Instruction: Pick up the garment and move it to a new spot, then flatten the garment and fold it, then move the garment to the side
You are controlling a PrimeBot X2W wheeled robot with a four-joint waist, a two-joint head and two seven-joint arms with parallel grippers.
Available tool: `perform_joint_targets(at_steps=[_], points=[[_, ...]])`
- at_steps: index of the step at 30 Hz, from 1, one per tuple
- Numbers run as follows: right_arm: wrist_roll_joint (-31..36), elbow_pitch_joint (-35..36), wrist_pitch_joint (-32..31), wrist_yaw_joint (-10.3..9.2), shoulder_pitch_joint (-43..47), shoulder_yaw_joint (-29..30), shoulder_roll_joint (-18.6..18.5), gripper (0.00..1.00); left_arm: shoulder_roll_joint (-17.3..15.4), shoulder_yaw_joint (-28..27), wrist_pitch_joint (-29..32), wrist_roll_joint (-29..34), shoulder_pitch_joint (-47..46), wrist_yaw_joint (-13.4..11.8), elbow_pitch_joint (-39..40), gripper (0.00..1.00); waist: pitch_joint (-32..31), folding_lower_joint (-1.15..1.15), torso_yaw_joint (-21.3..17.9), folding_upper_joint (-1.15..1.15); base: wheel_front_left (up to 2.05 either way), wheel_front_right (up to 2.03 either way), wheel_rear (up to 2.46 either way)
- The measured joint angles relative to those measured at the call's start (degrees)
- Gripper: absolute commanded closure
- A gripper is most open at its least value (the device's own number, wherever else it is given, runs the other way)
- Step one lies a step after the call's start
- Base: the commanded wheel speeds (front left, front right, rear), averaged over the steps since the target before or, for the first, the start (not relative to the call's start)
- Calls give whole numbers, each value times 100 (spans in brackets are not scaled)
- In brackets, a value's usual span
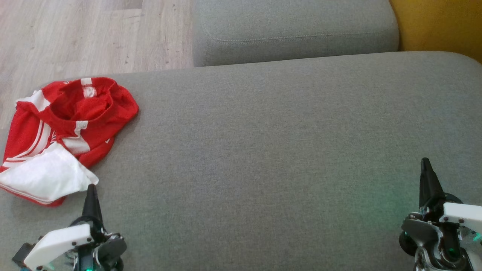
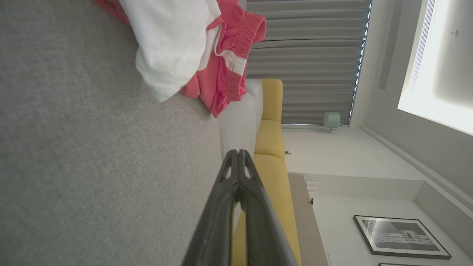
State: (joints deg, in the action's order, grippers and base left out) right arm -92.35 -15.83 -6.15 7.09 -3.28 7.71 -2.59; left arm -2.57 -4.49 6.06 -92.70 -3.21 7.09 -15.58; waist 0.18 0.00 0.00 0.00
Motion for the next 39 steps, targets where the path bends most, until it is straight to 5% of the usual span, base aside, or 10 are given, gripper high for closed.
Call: perform_joint_targets(at_steps=[12, 13, 25, 39], points=[[0, 0, 0, 0, 0, 0, 0, 100, 0, 0, 0, 0, 0, 0, 0, 100, 0, 0, 0, 0, 0, 0, 0], [0, 0, 0, 0, 0, 0, 0, 0, 0, 0, 0, 0, 0, 0, 0, 0, 0, 0, 0, 0, 0, 0, 0], [49, -499, 68, -8, 438, -138, 55, 0, 47, 111, -76, 87, 416, -5, -497, 0, 5, 0, 3, 0, 0, 0, 0], [1181, -355, 322, -7, 395, -252, 55, 0, 47, 260, -320, 1093, 409, -96, -247, 0, 6, 0, 10, 0, 0, 0, 0]])
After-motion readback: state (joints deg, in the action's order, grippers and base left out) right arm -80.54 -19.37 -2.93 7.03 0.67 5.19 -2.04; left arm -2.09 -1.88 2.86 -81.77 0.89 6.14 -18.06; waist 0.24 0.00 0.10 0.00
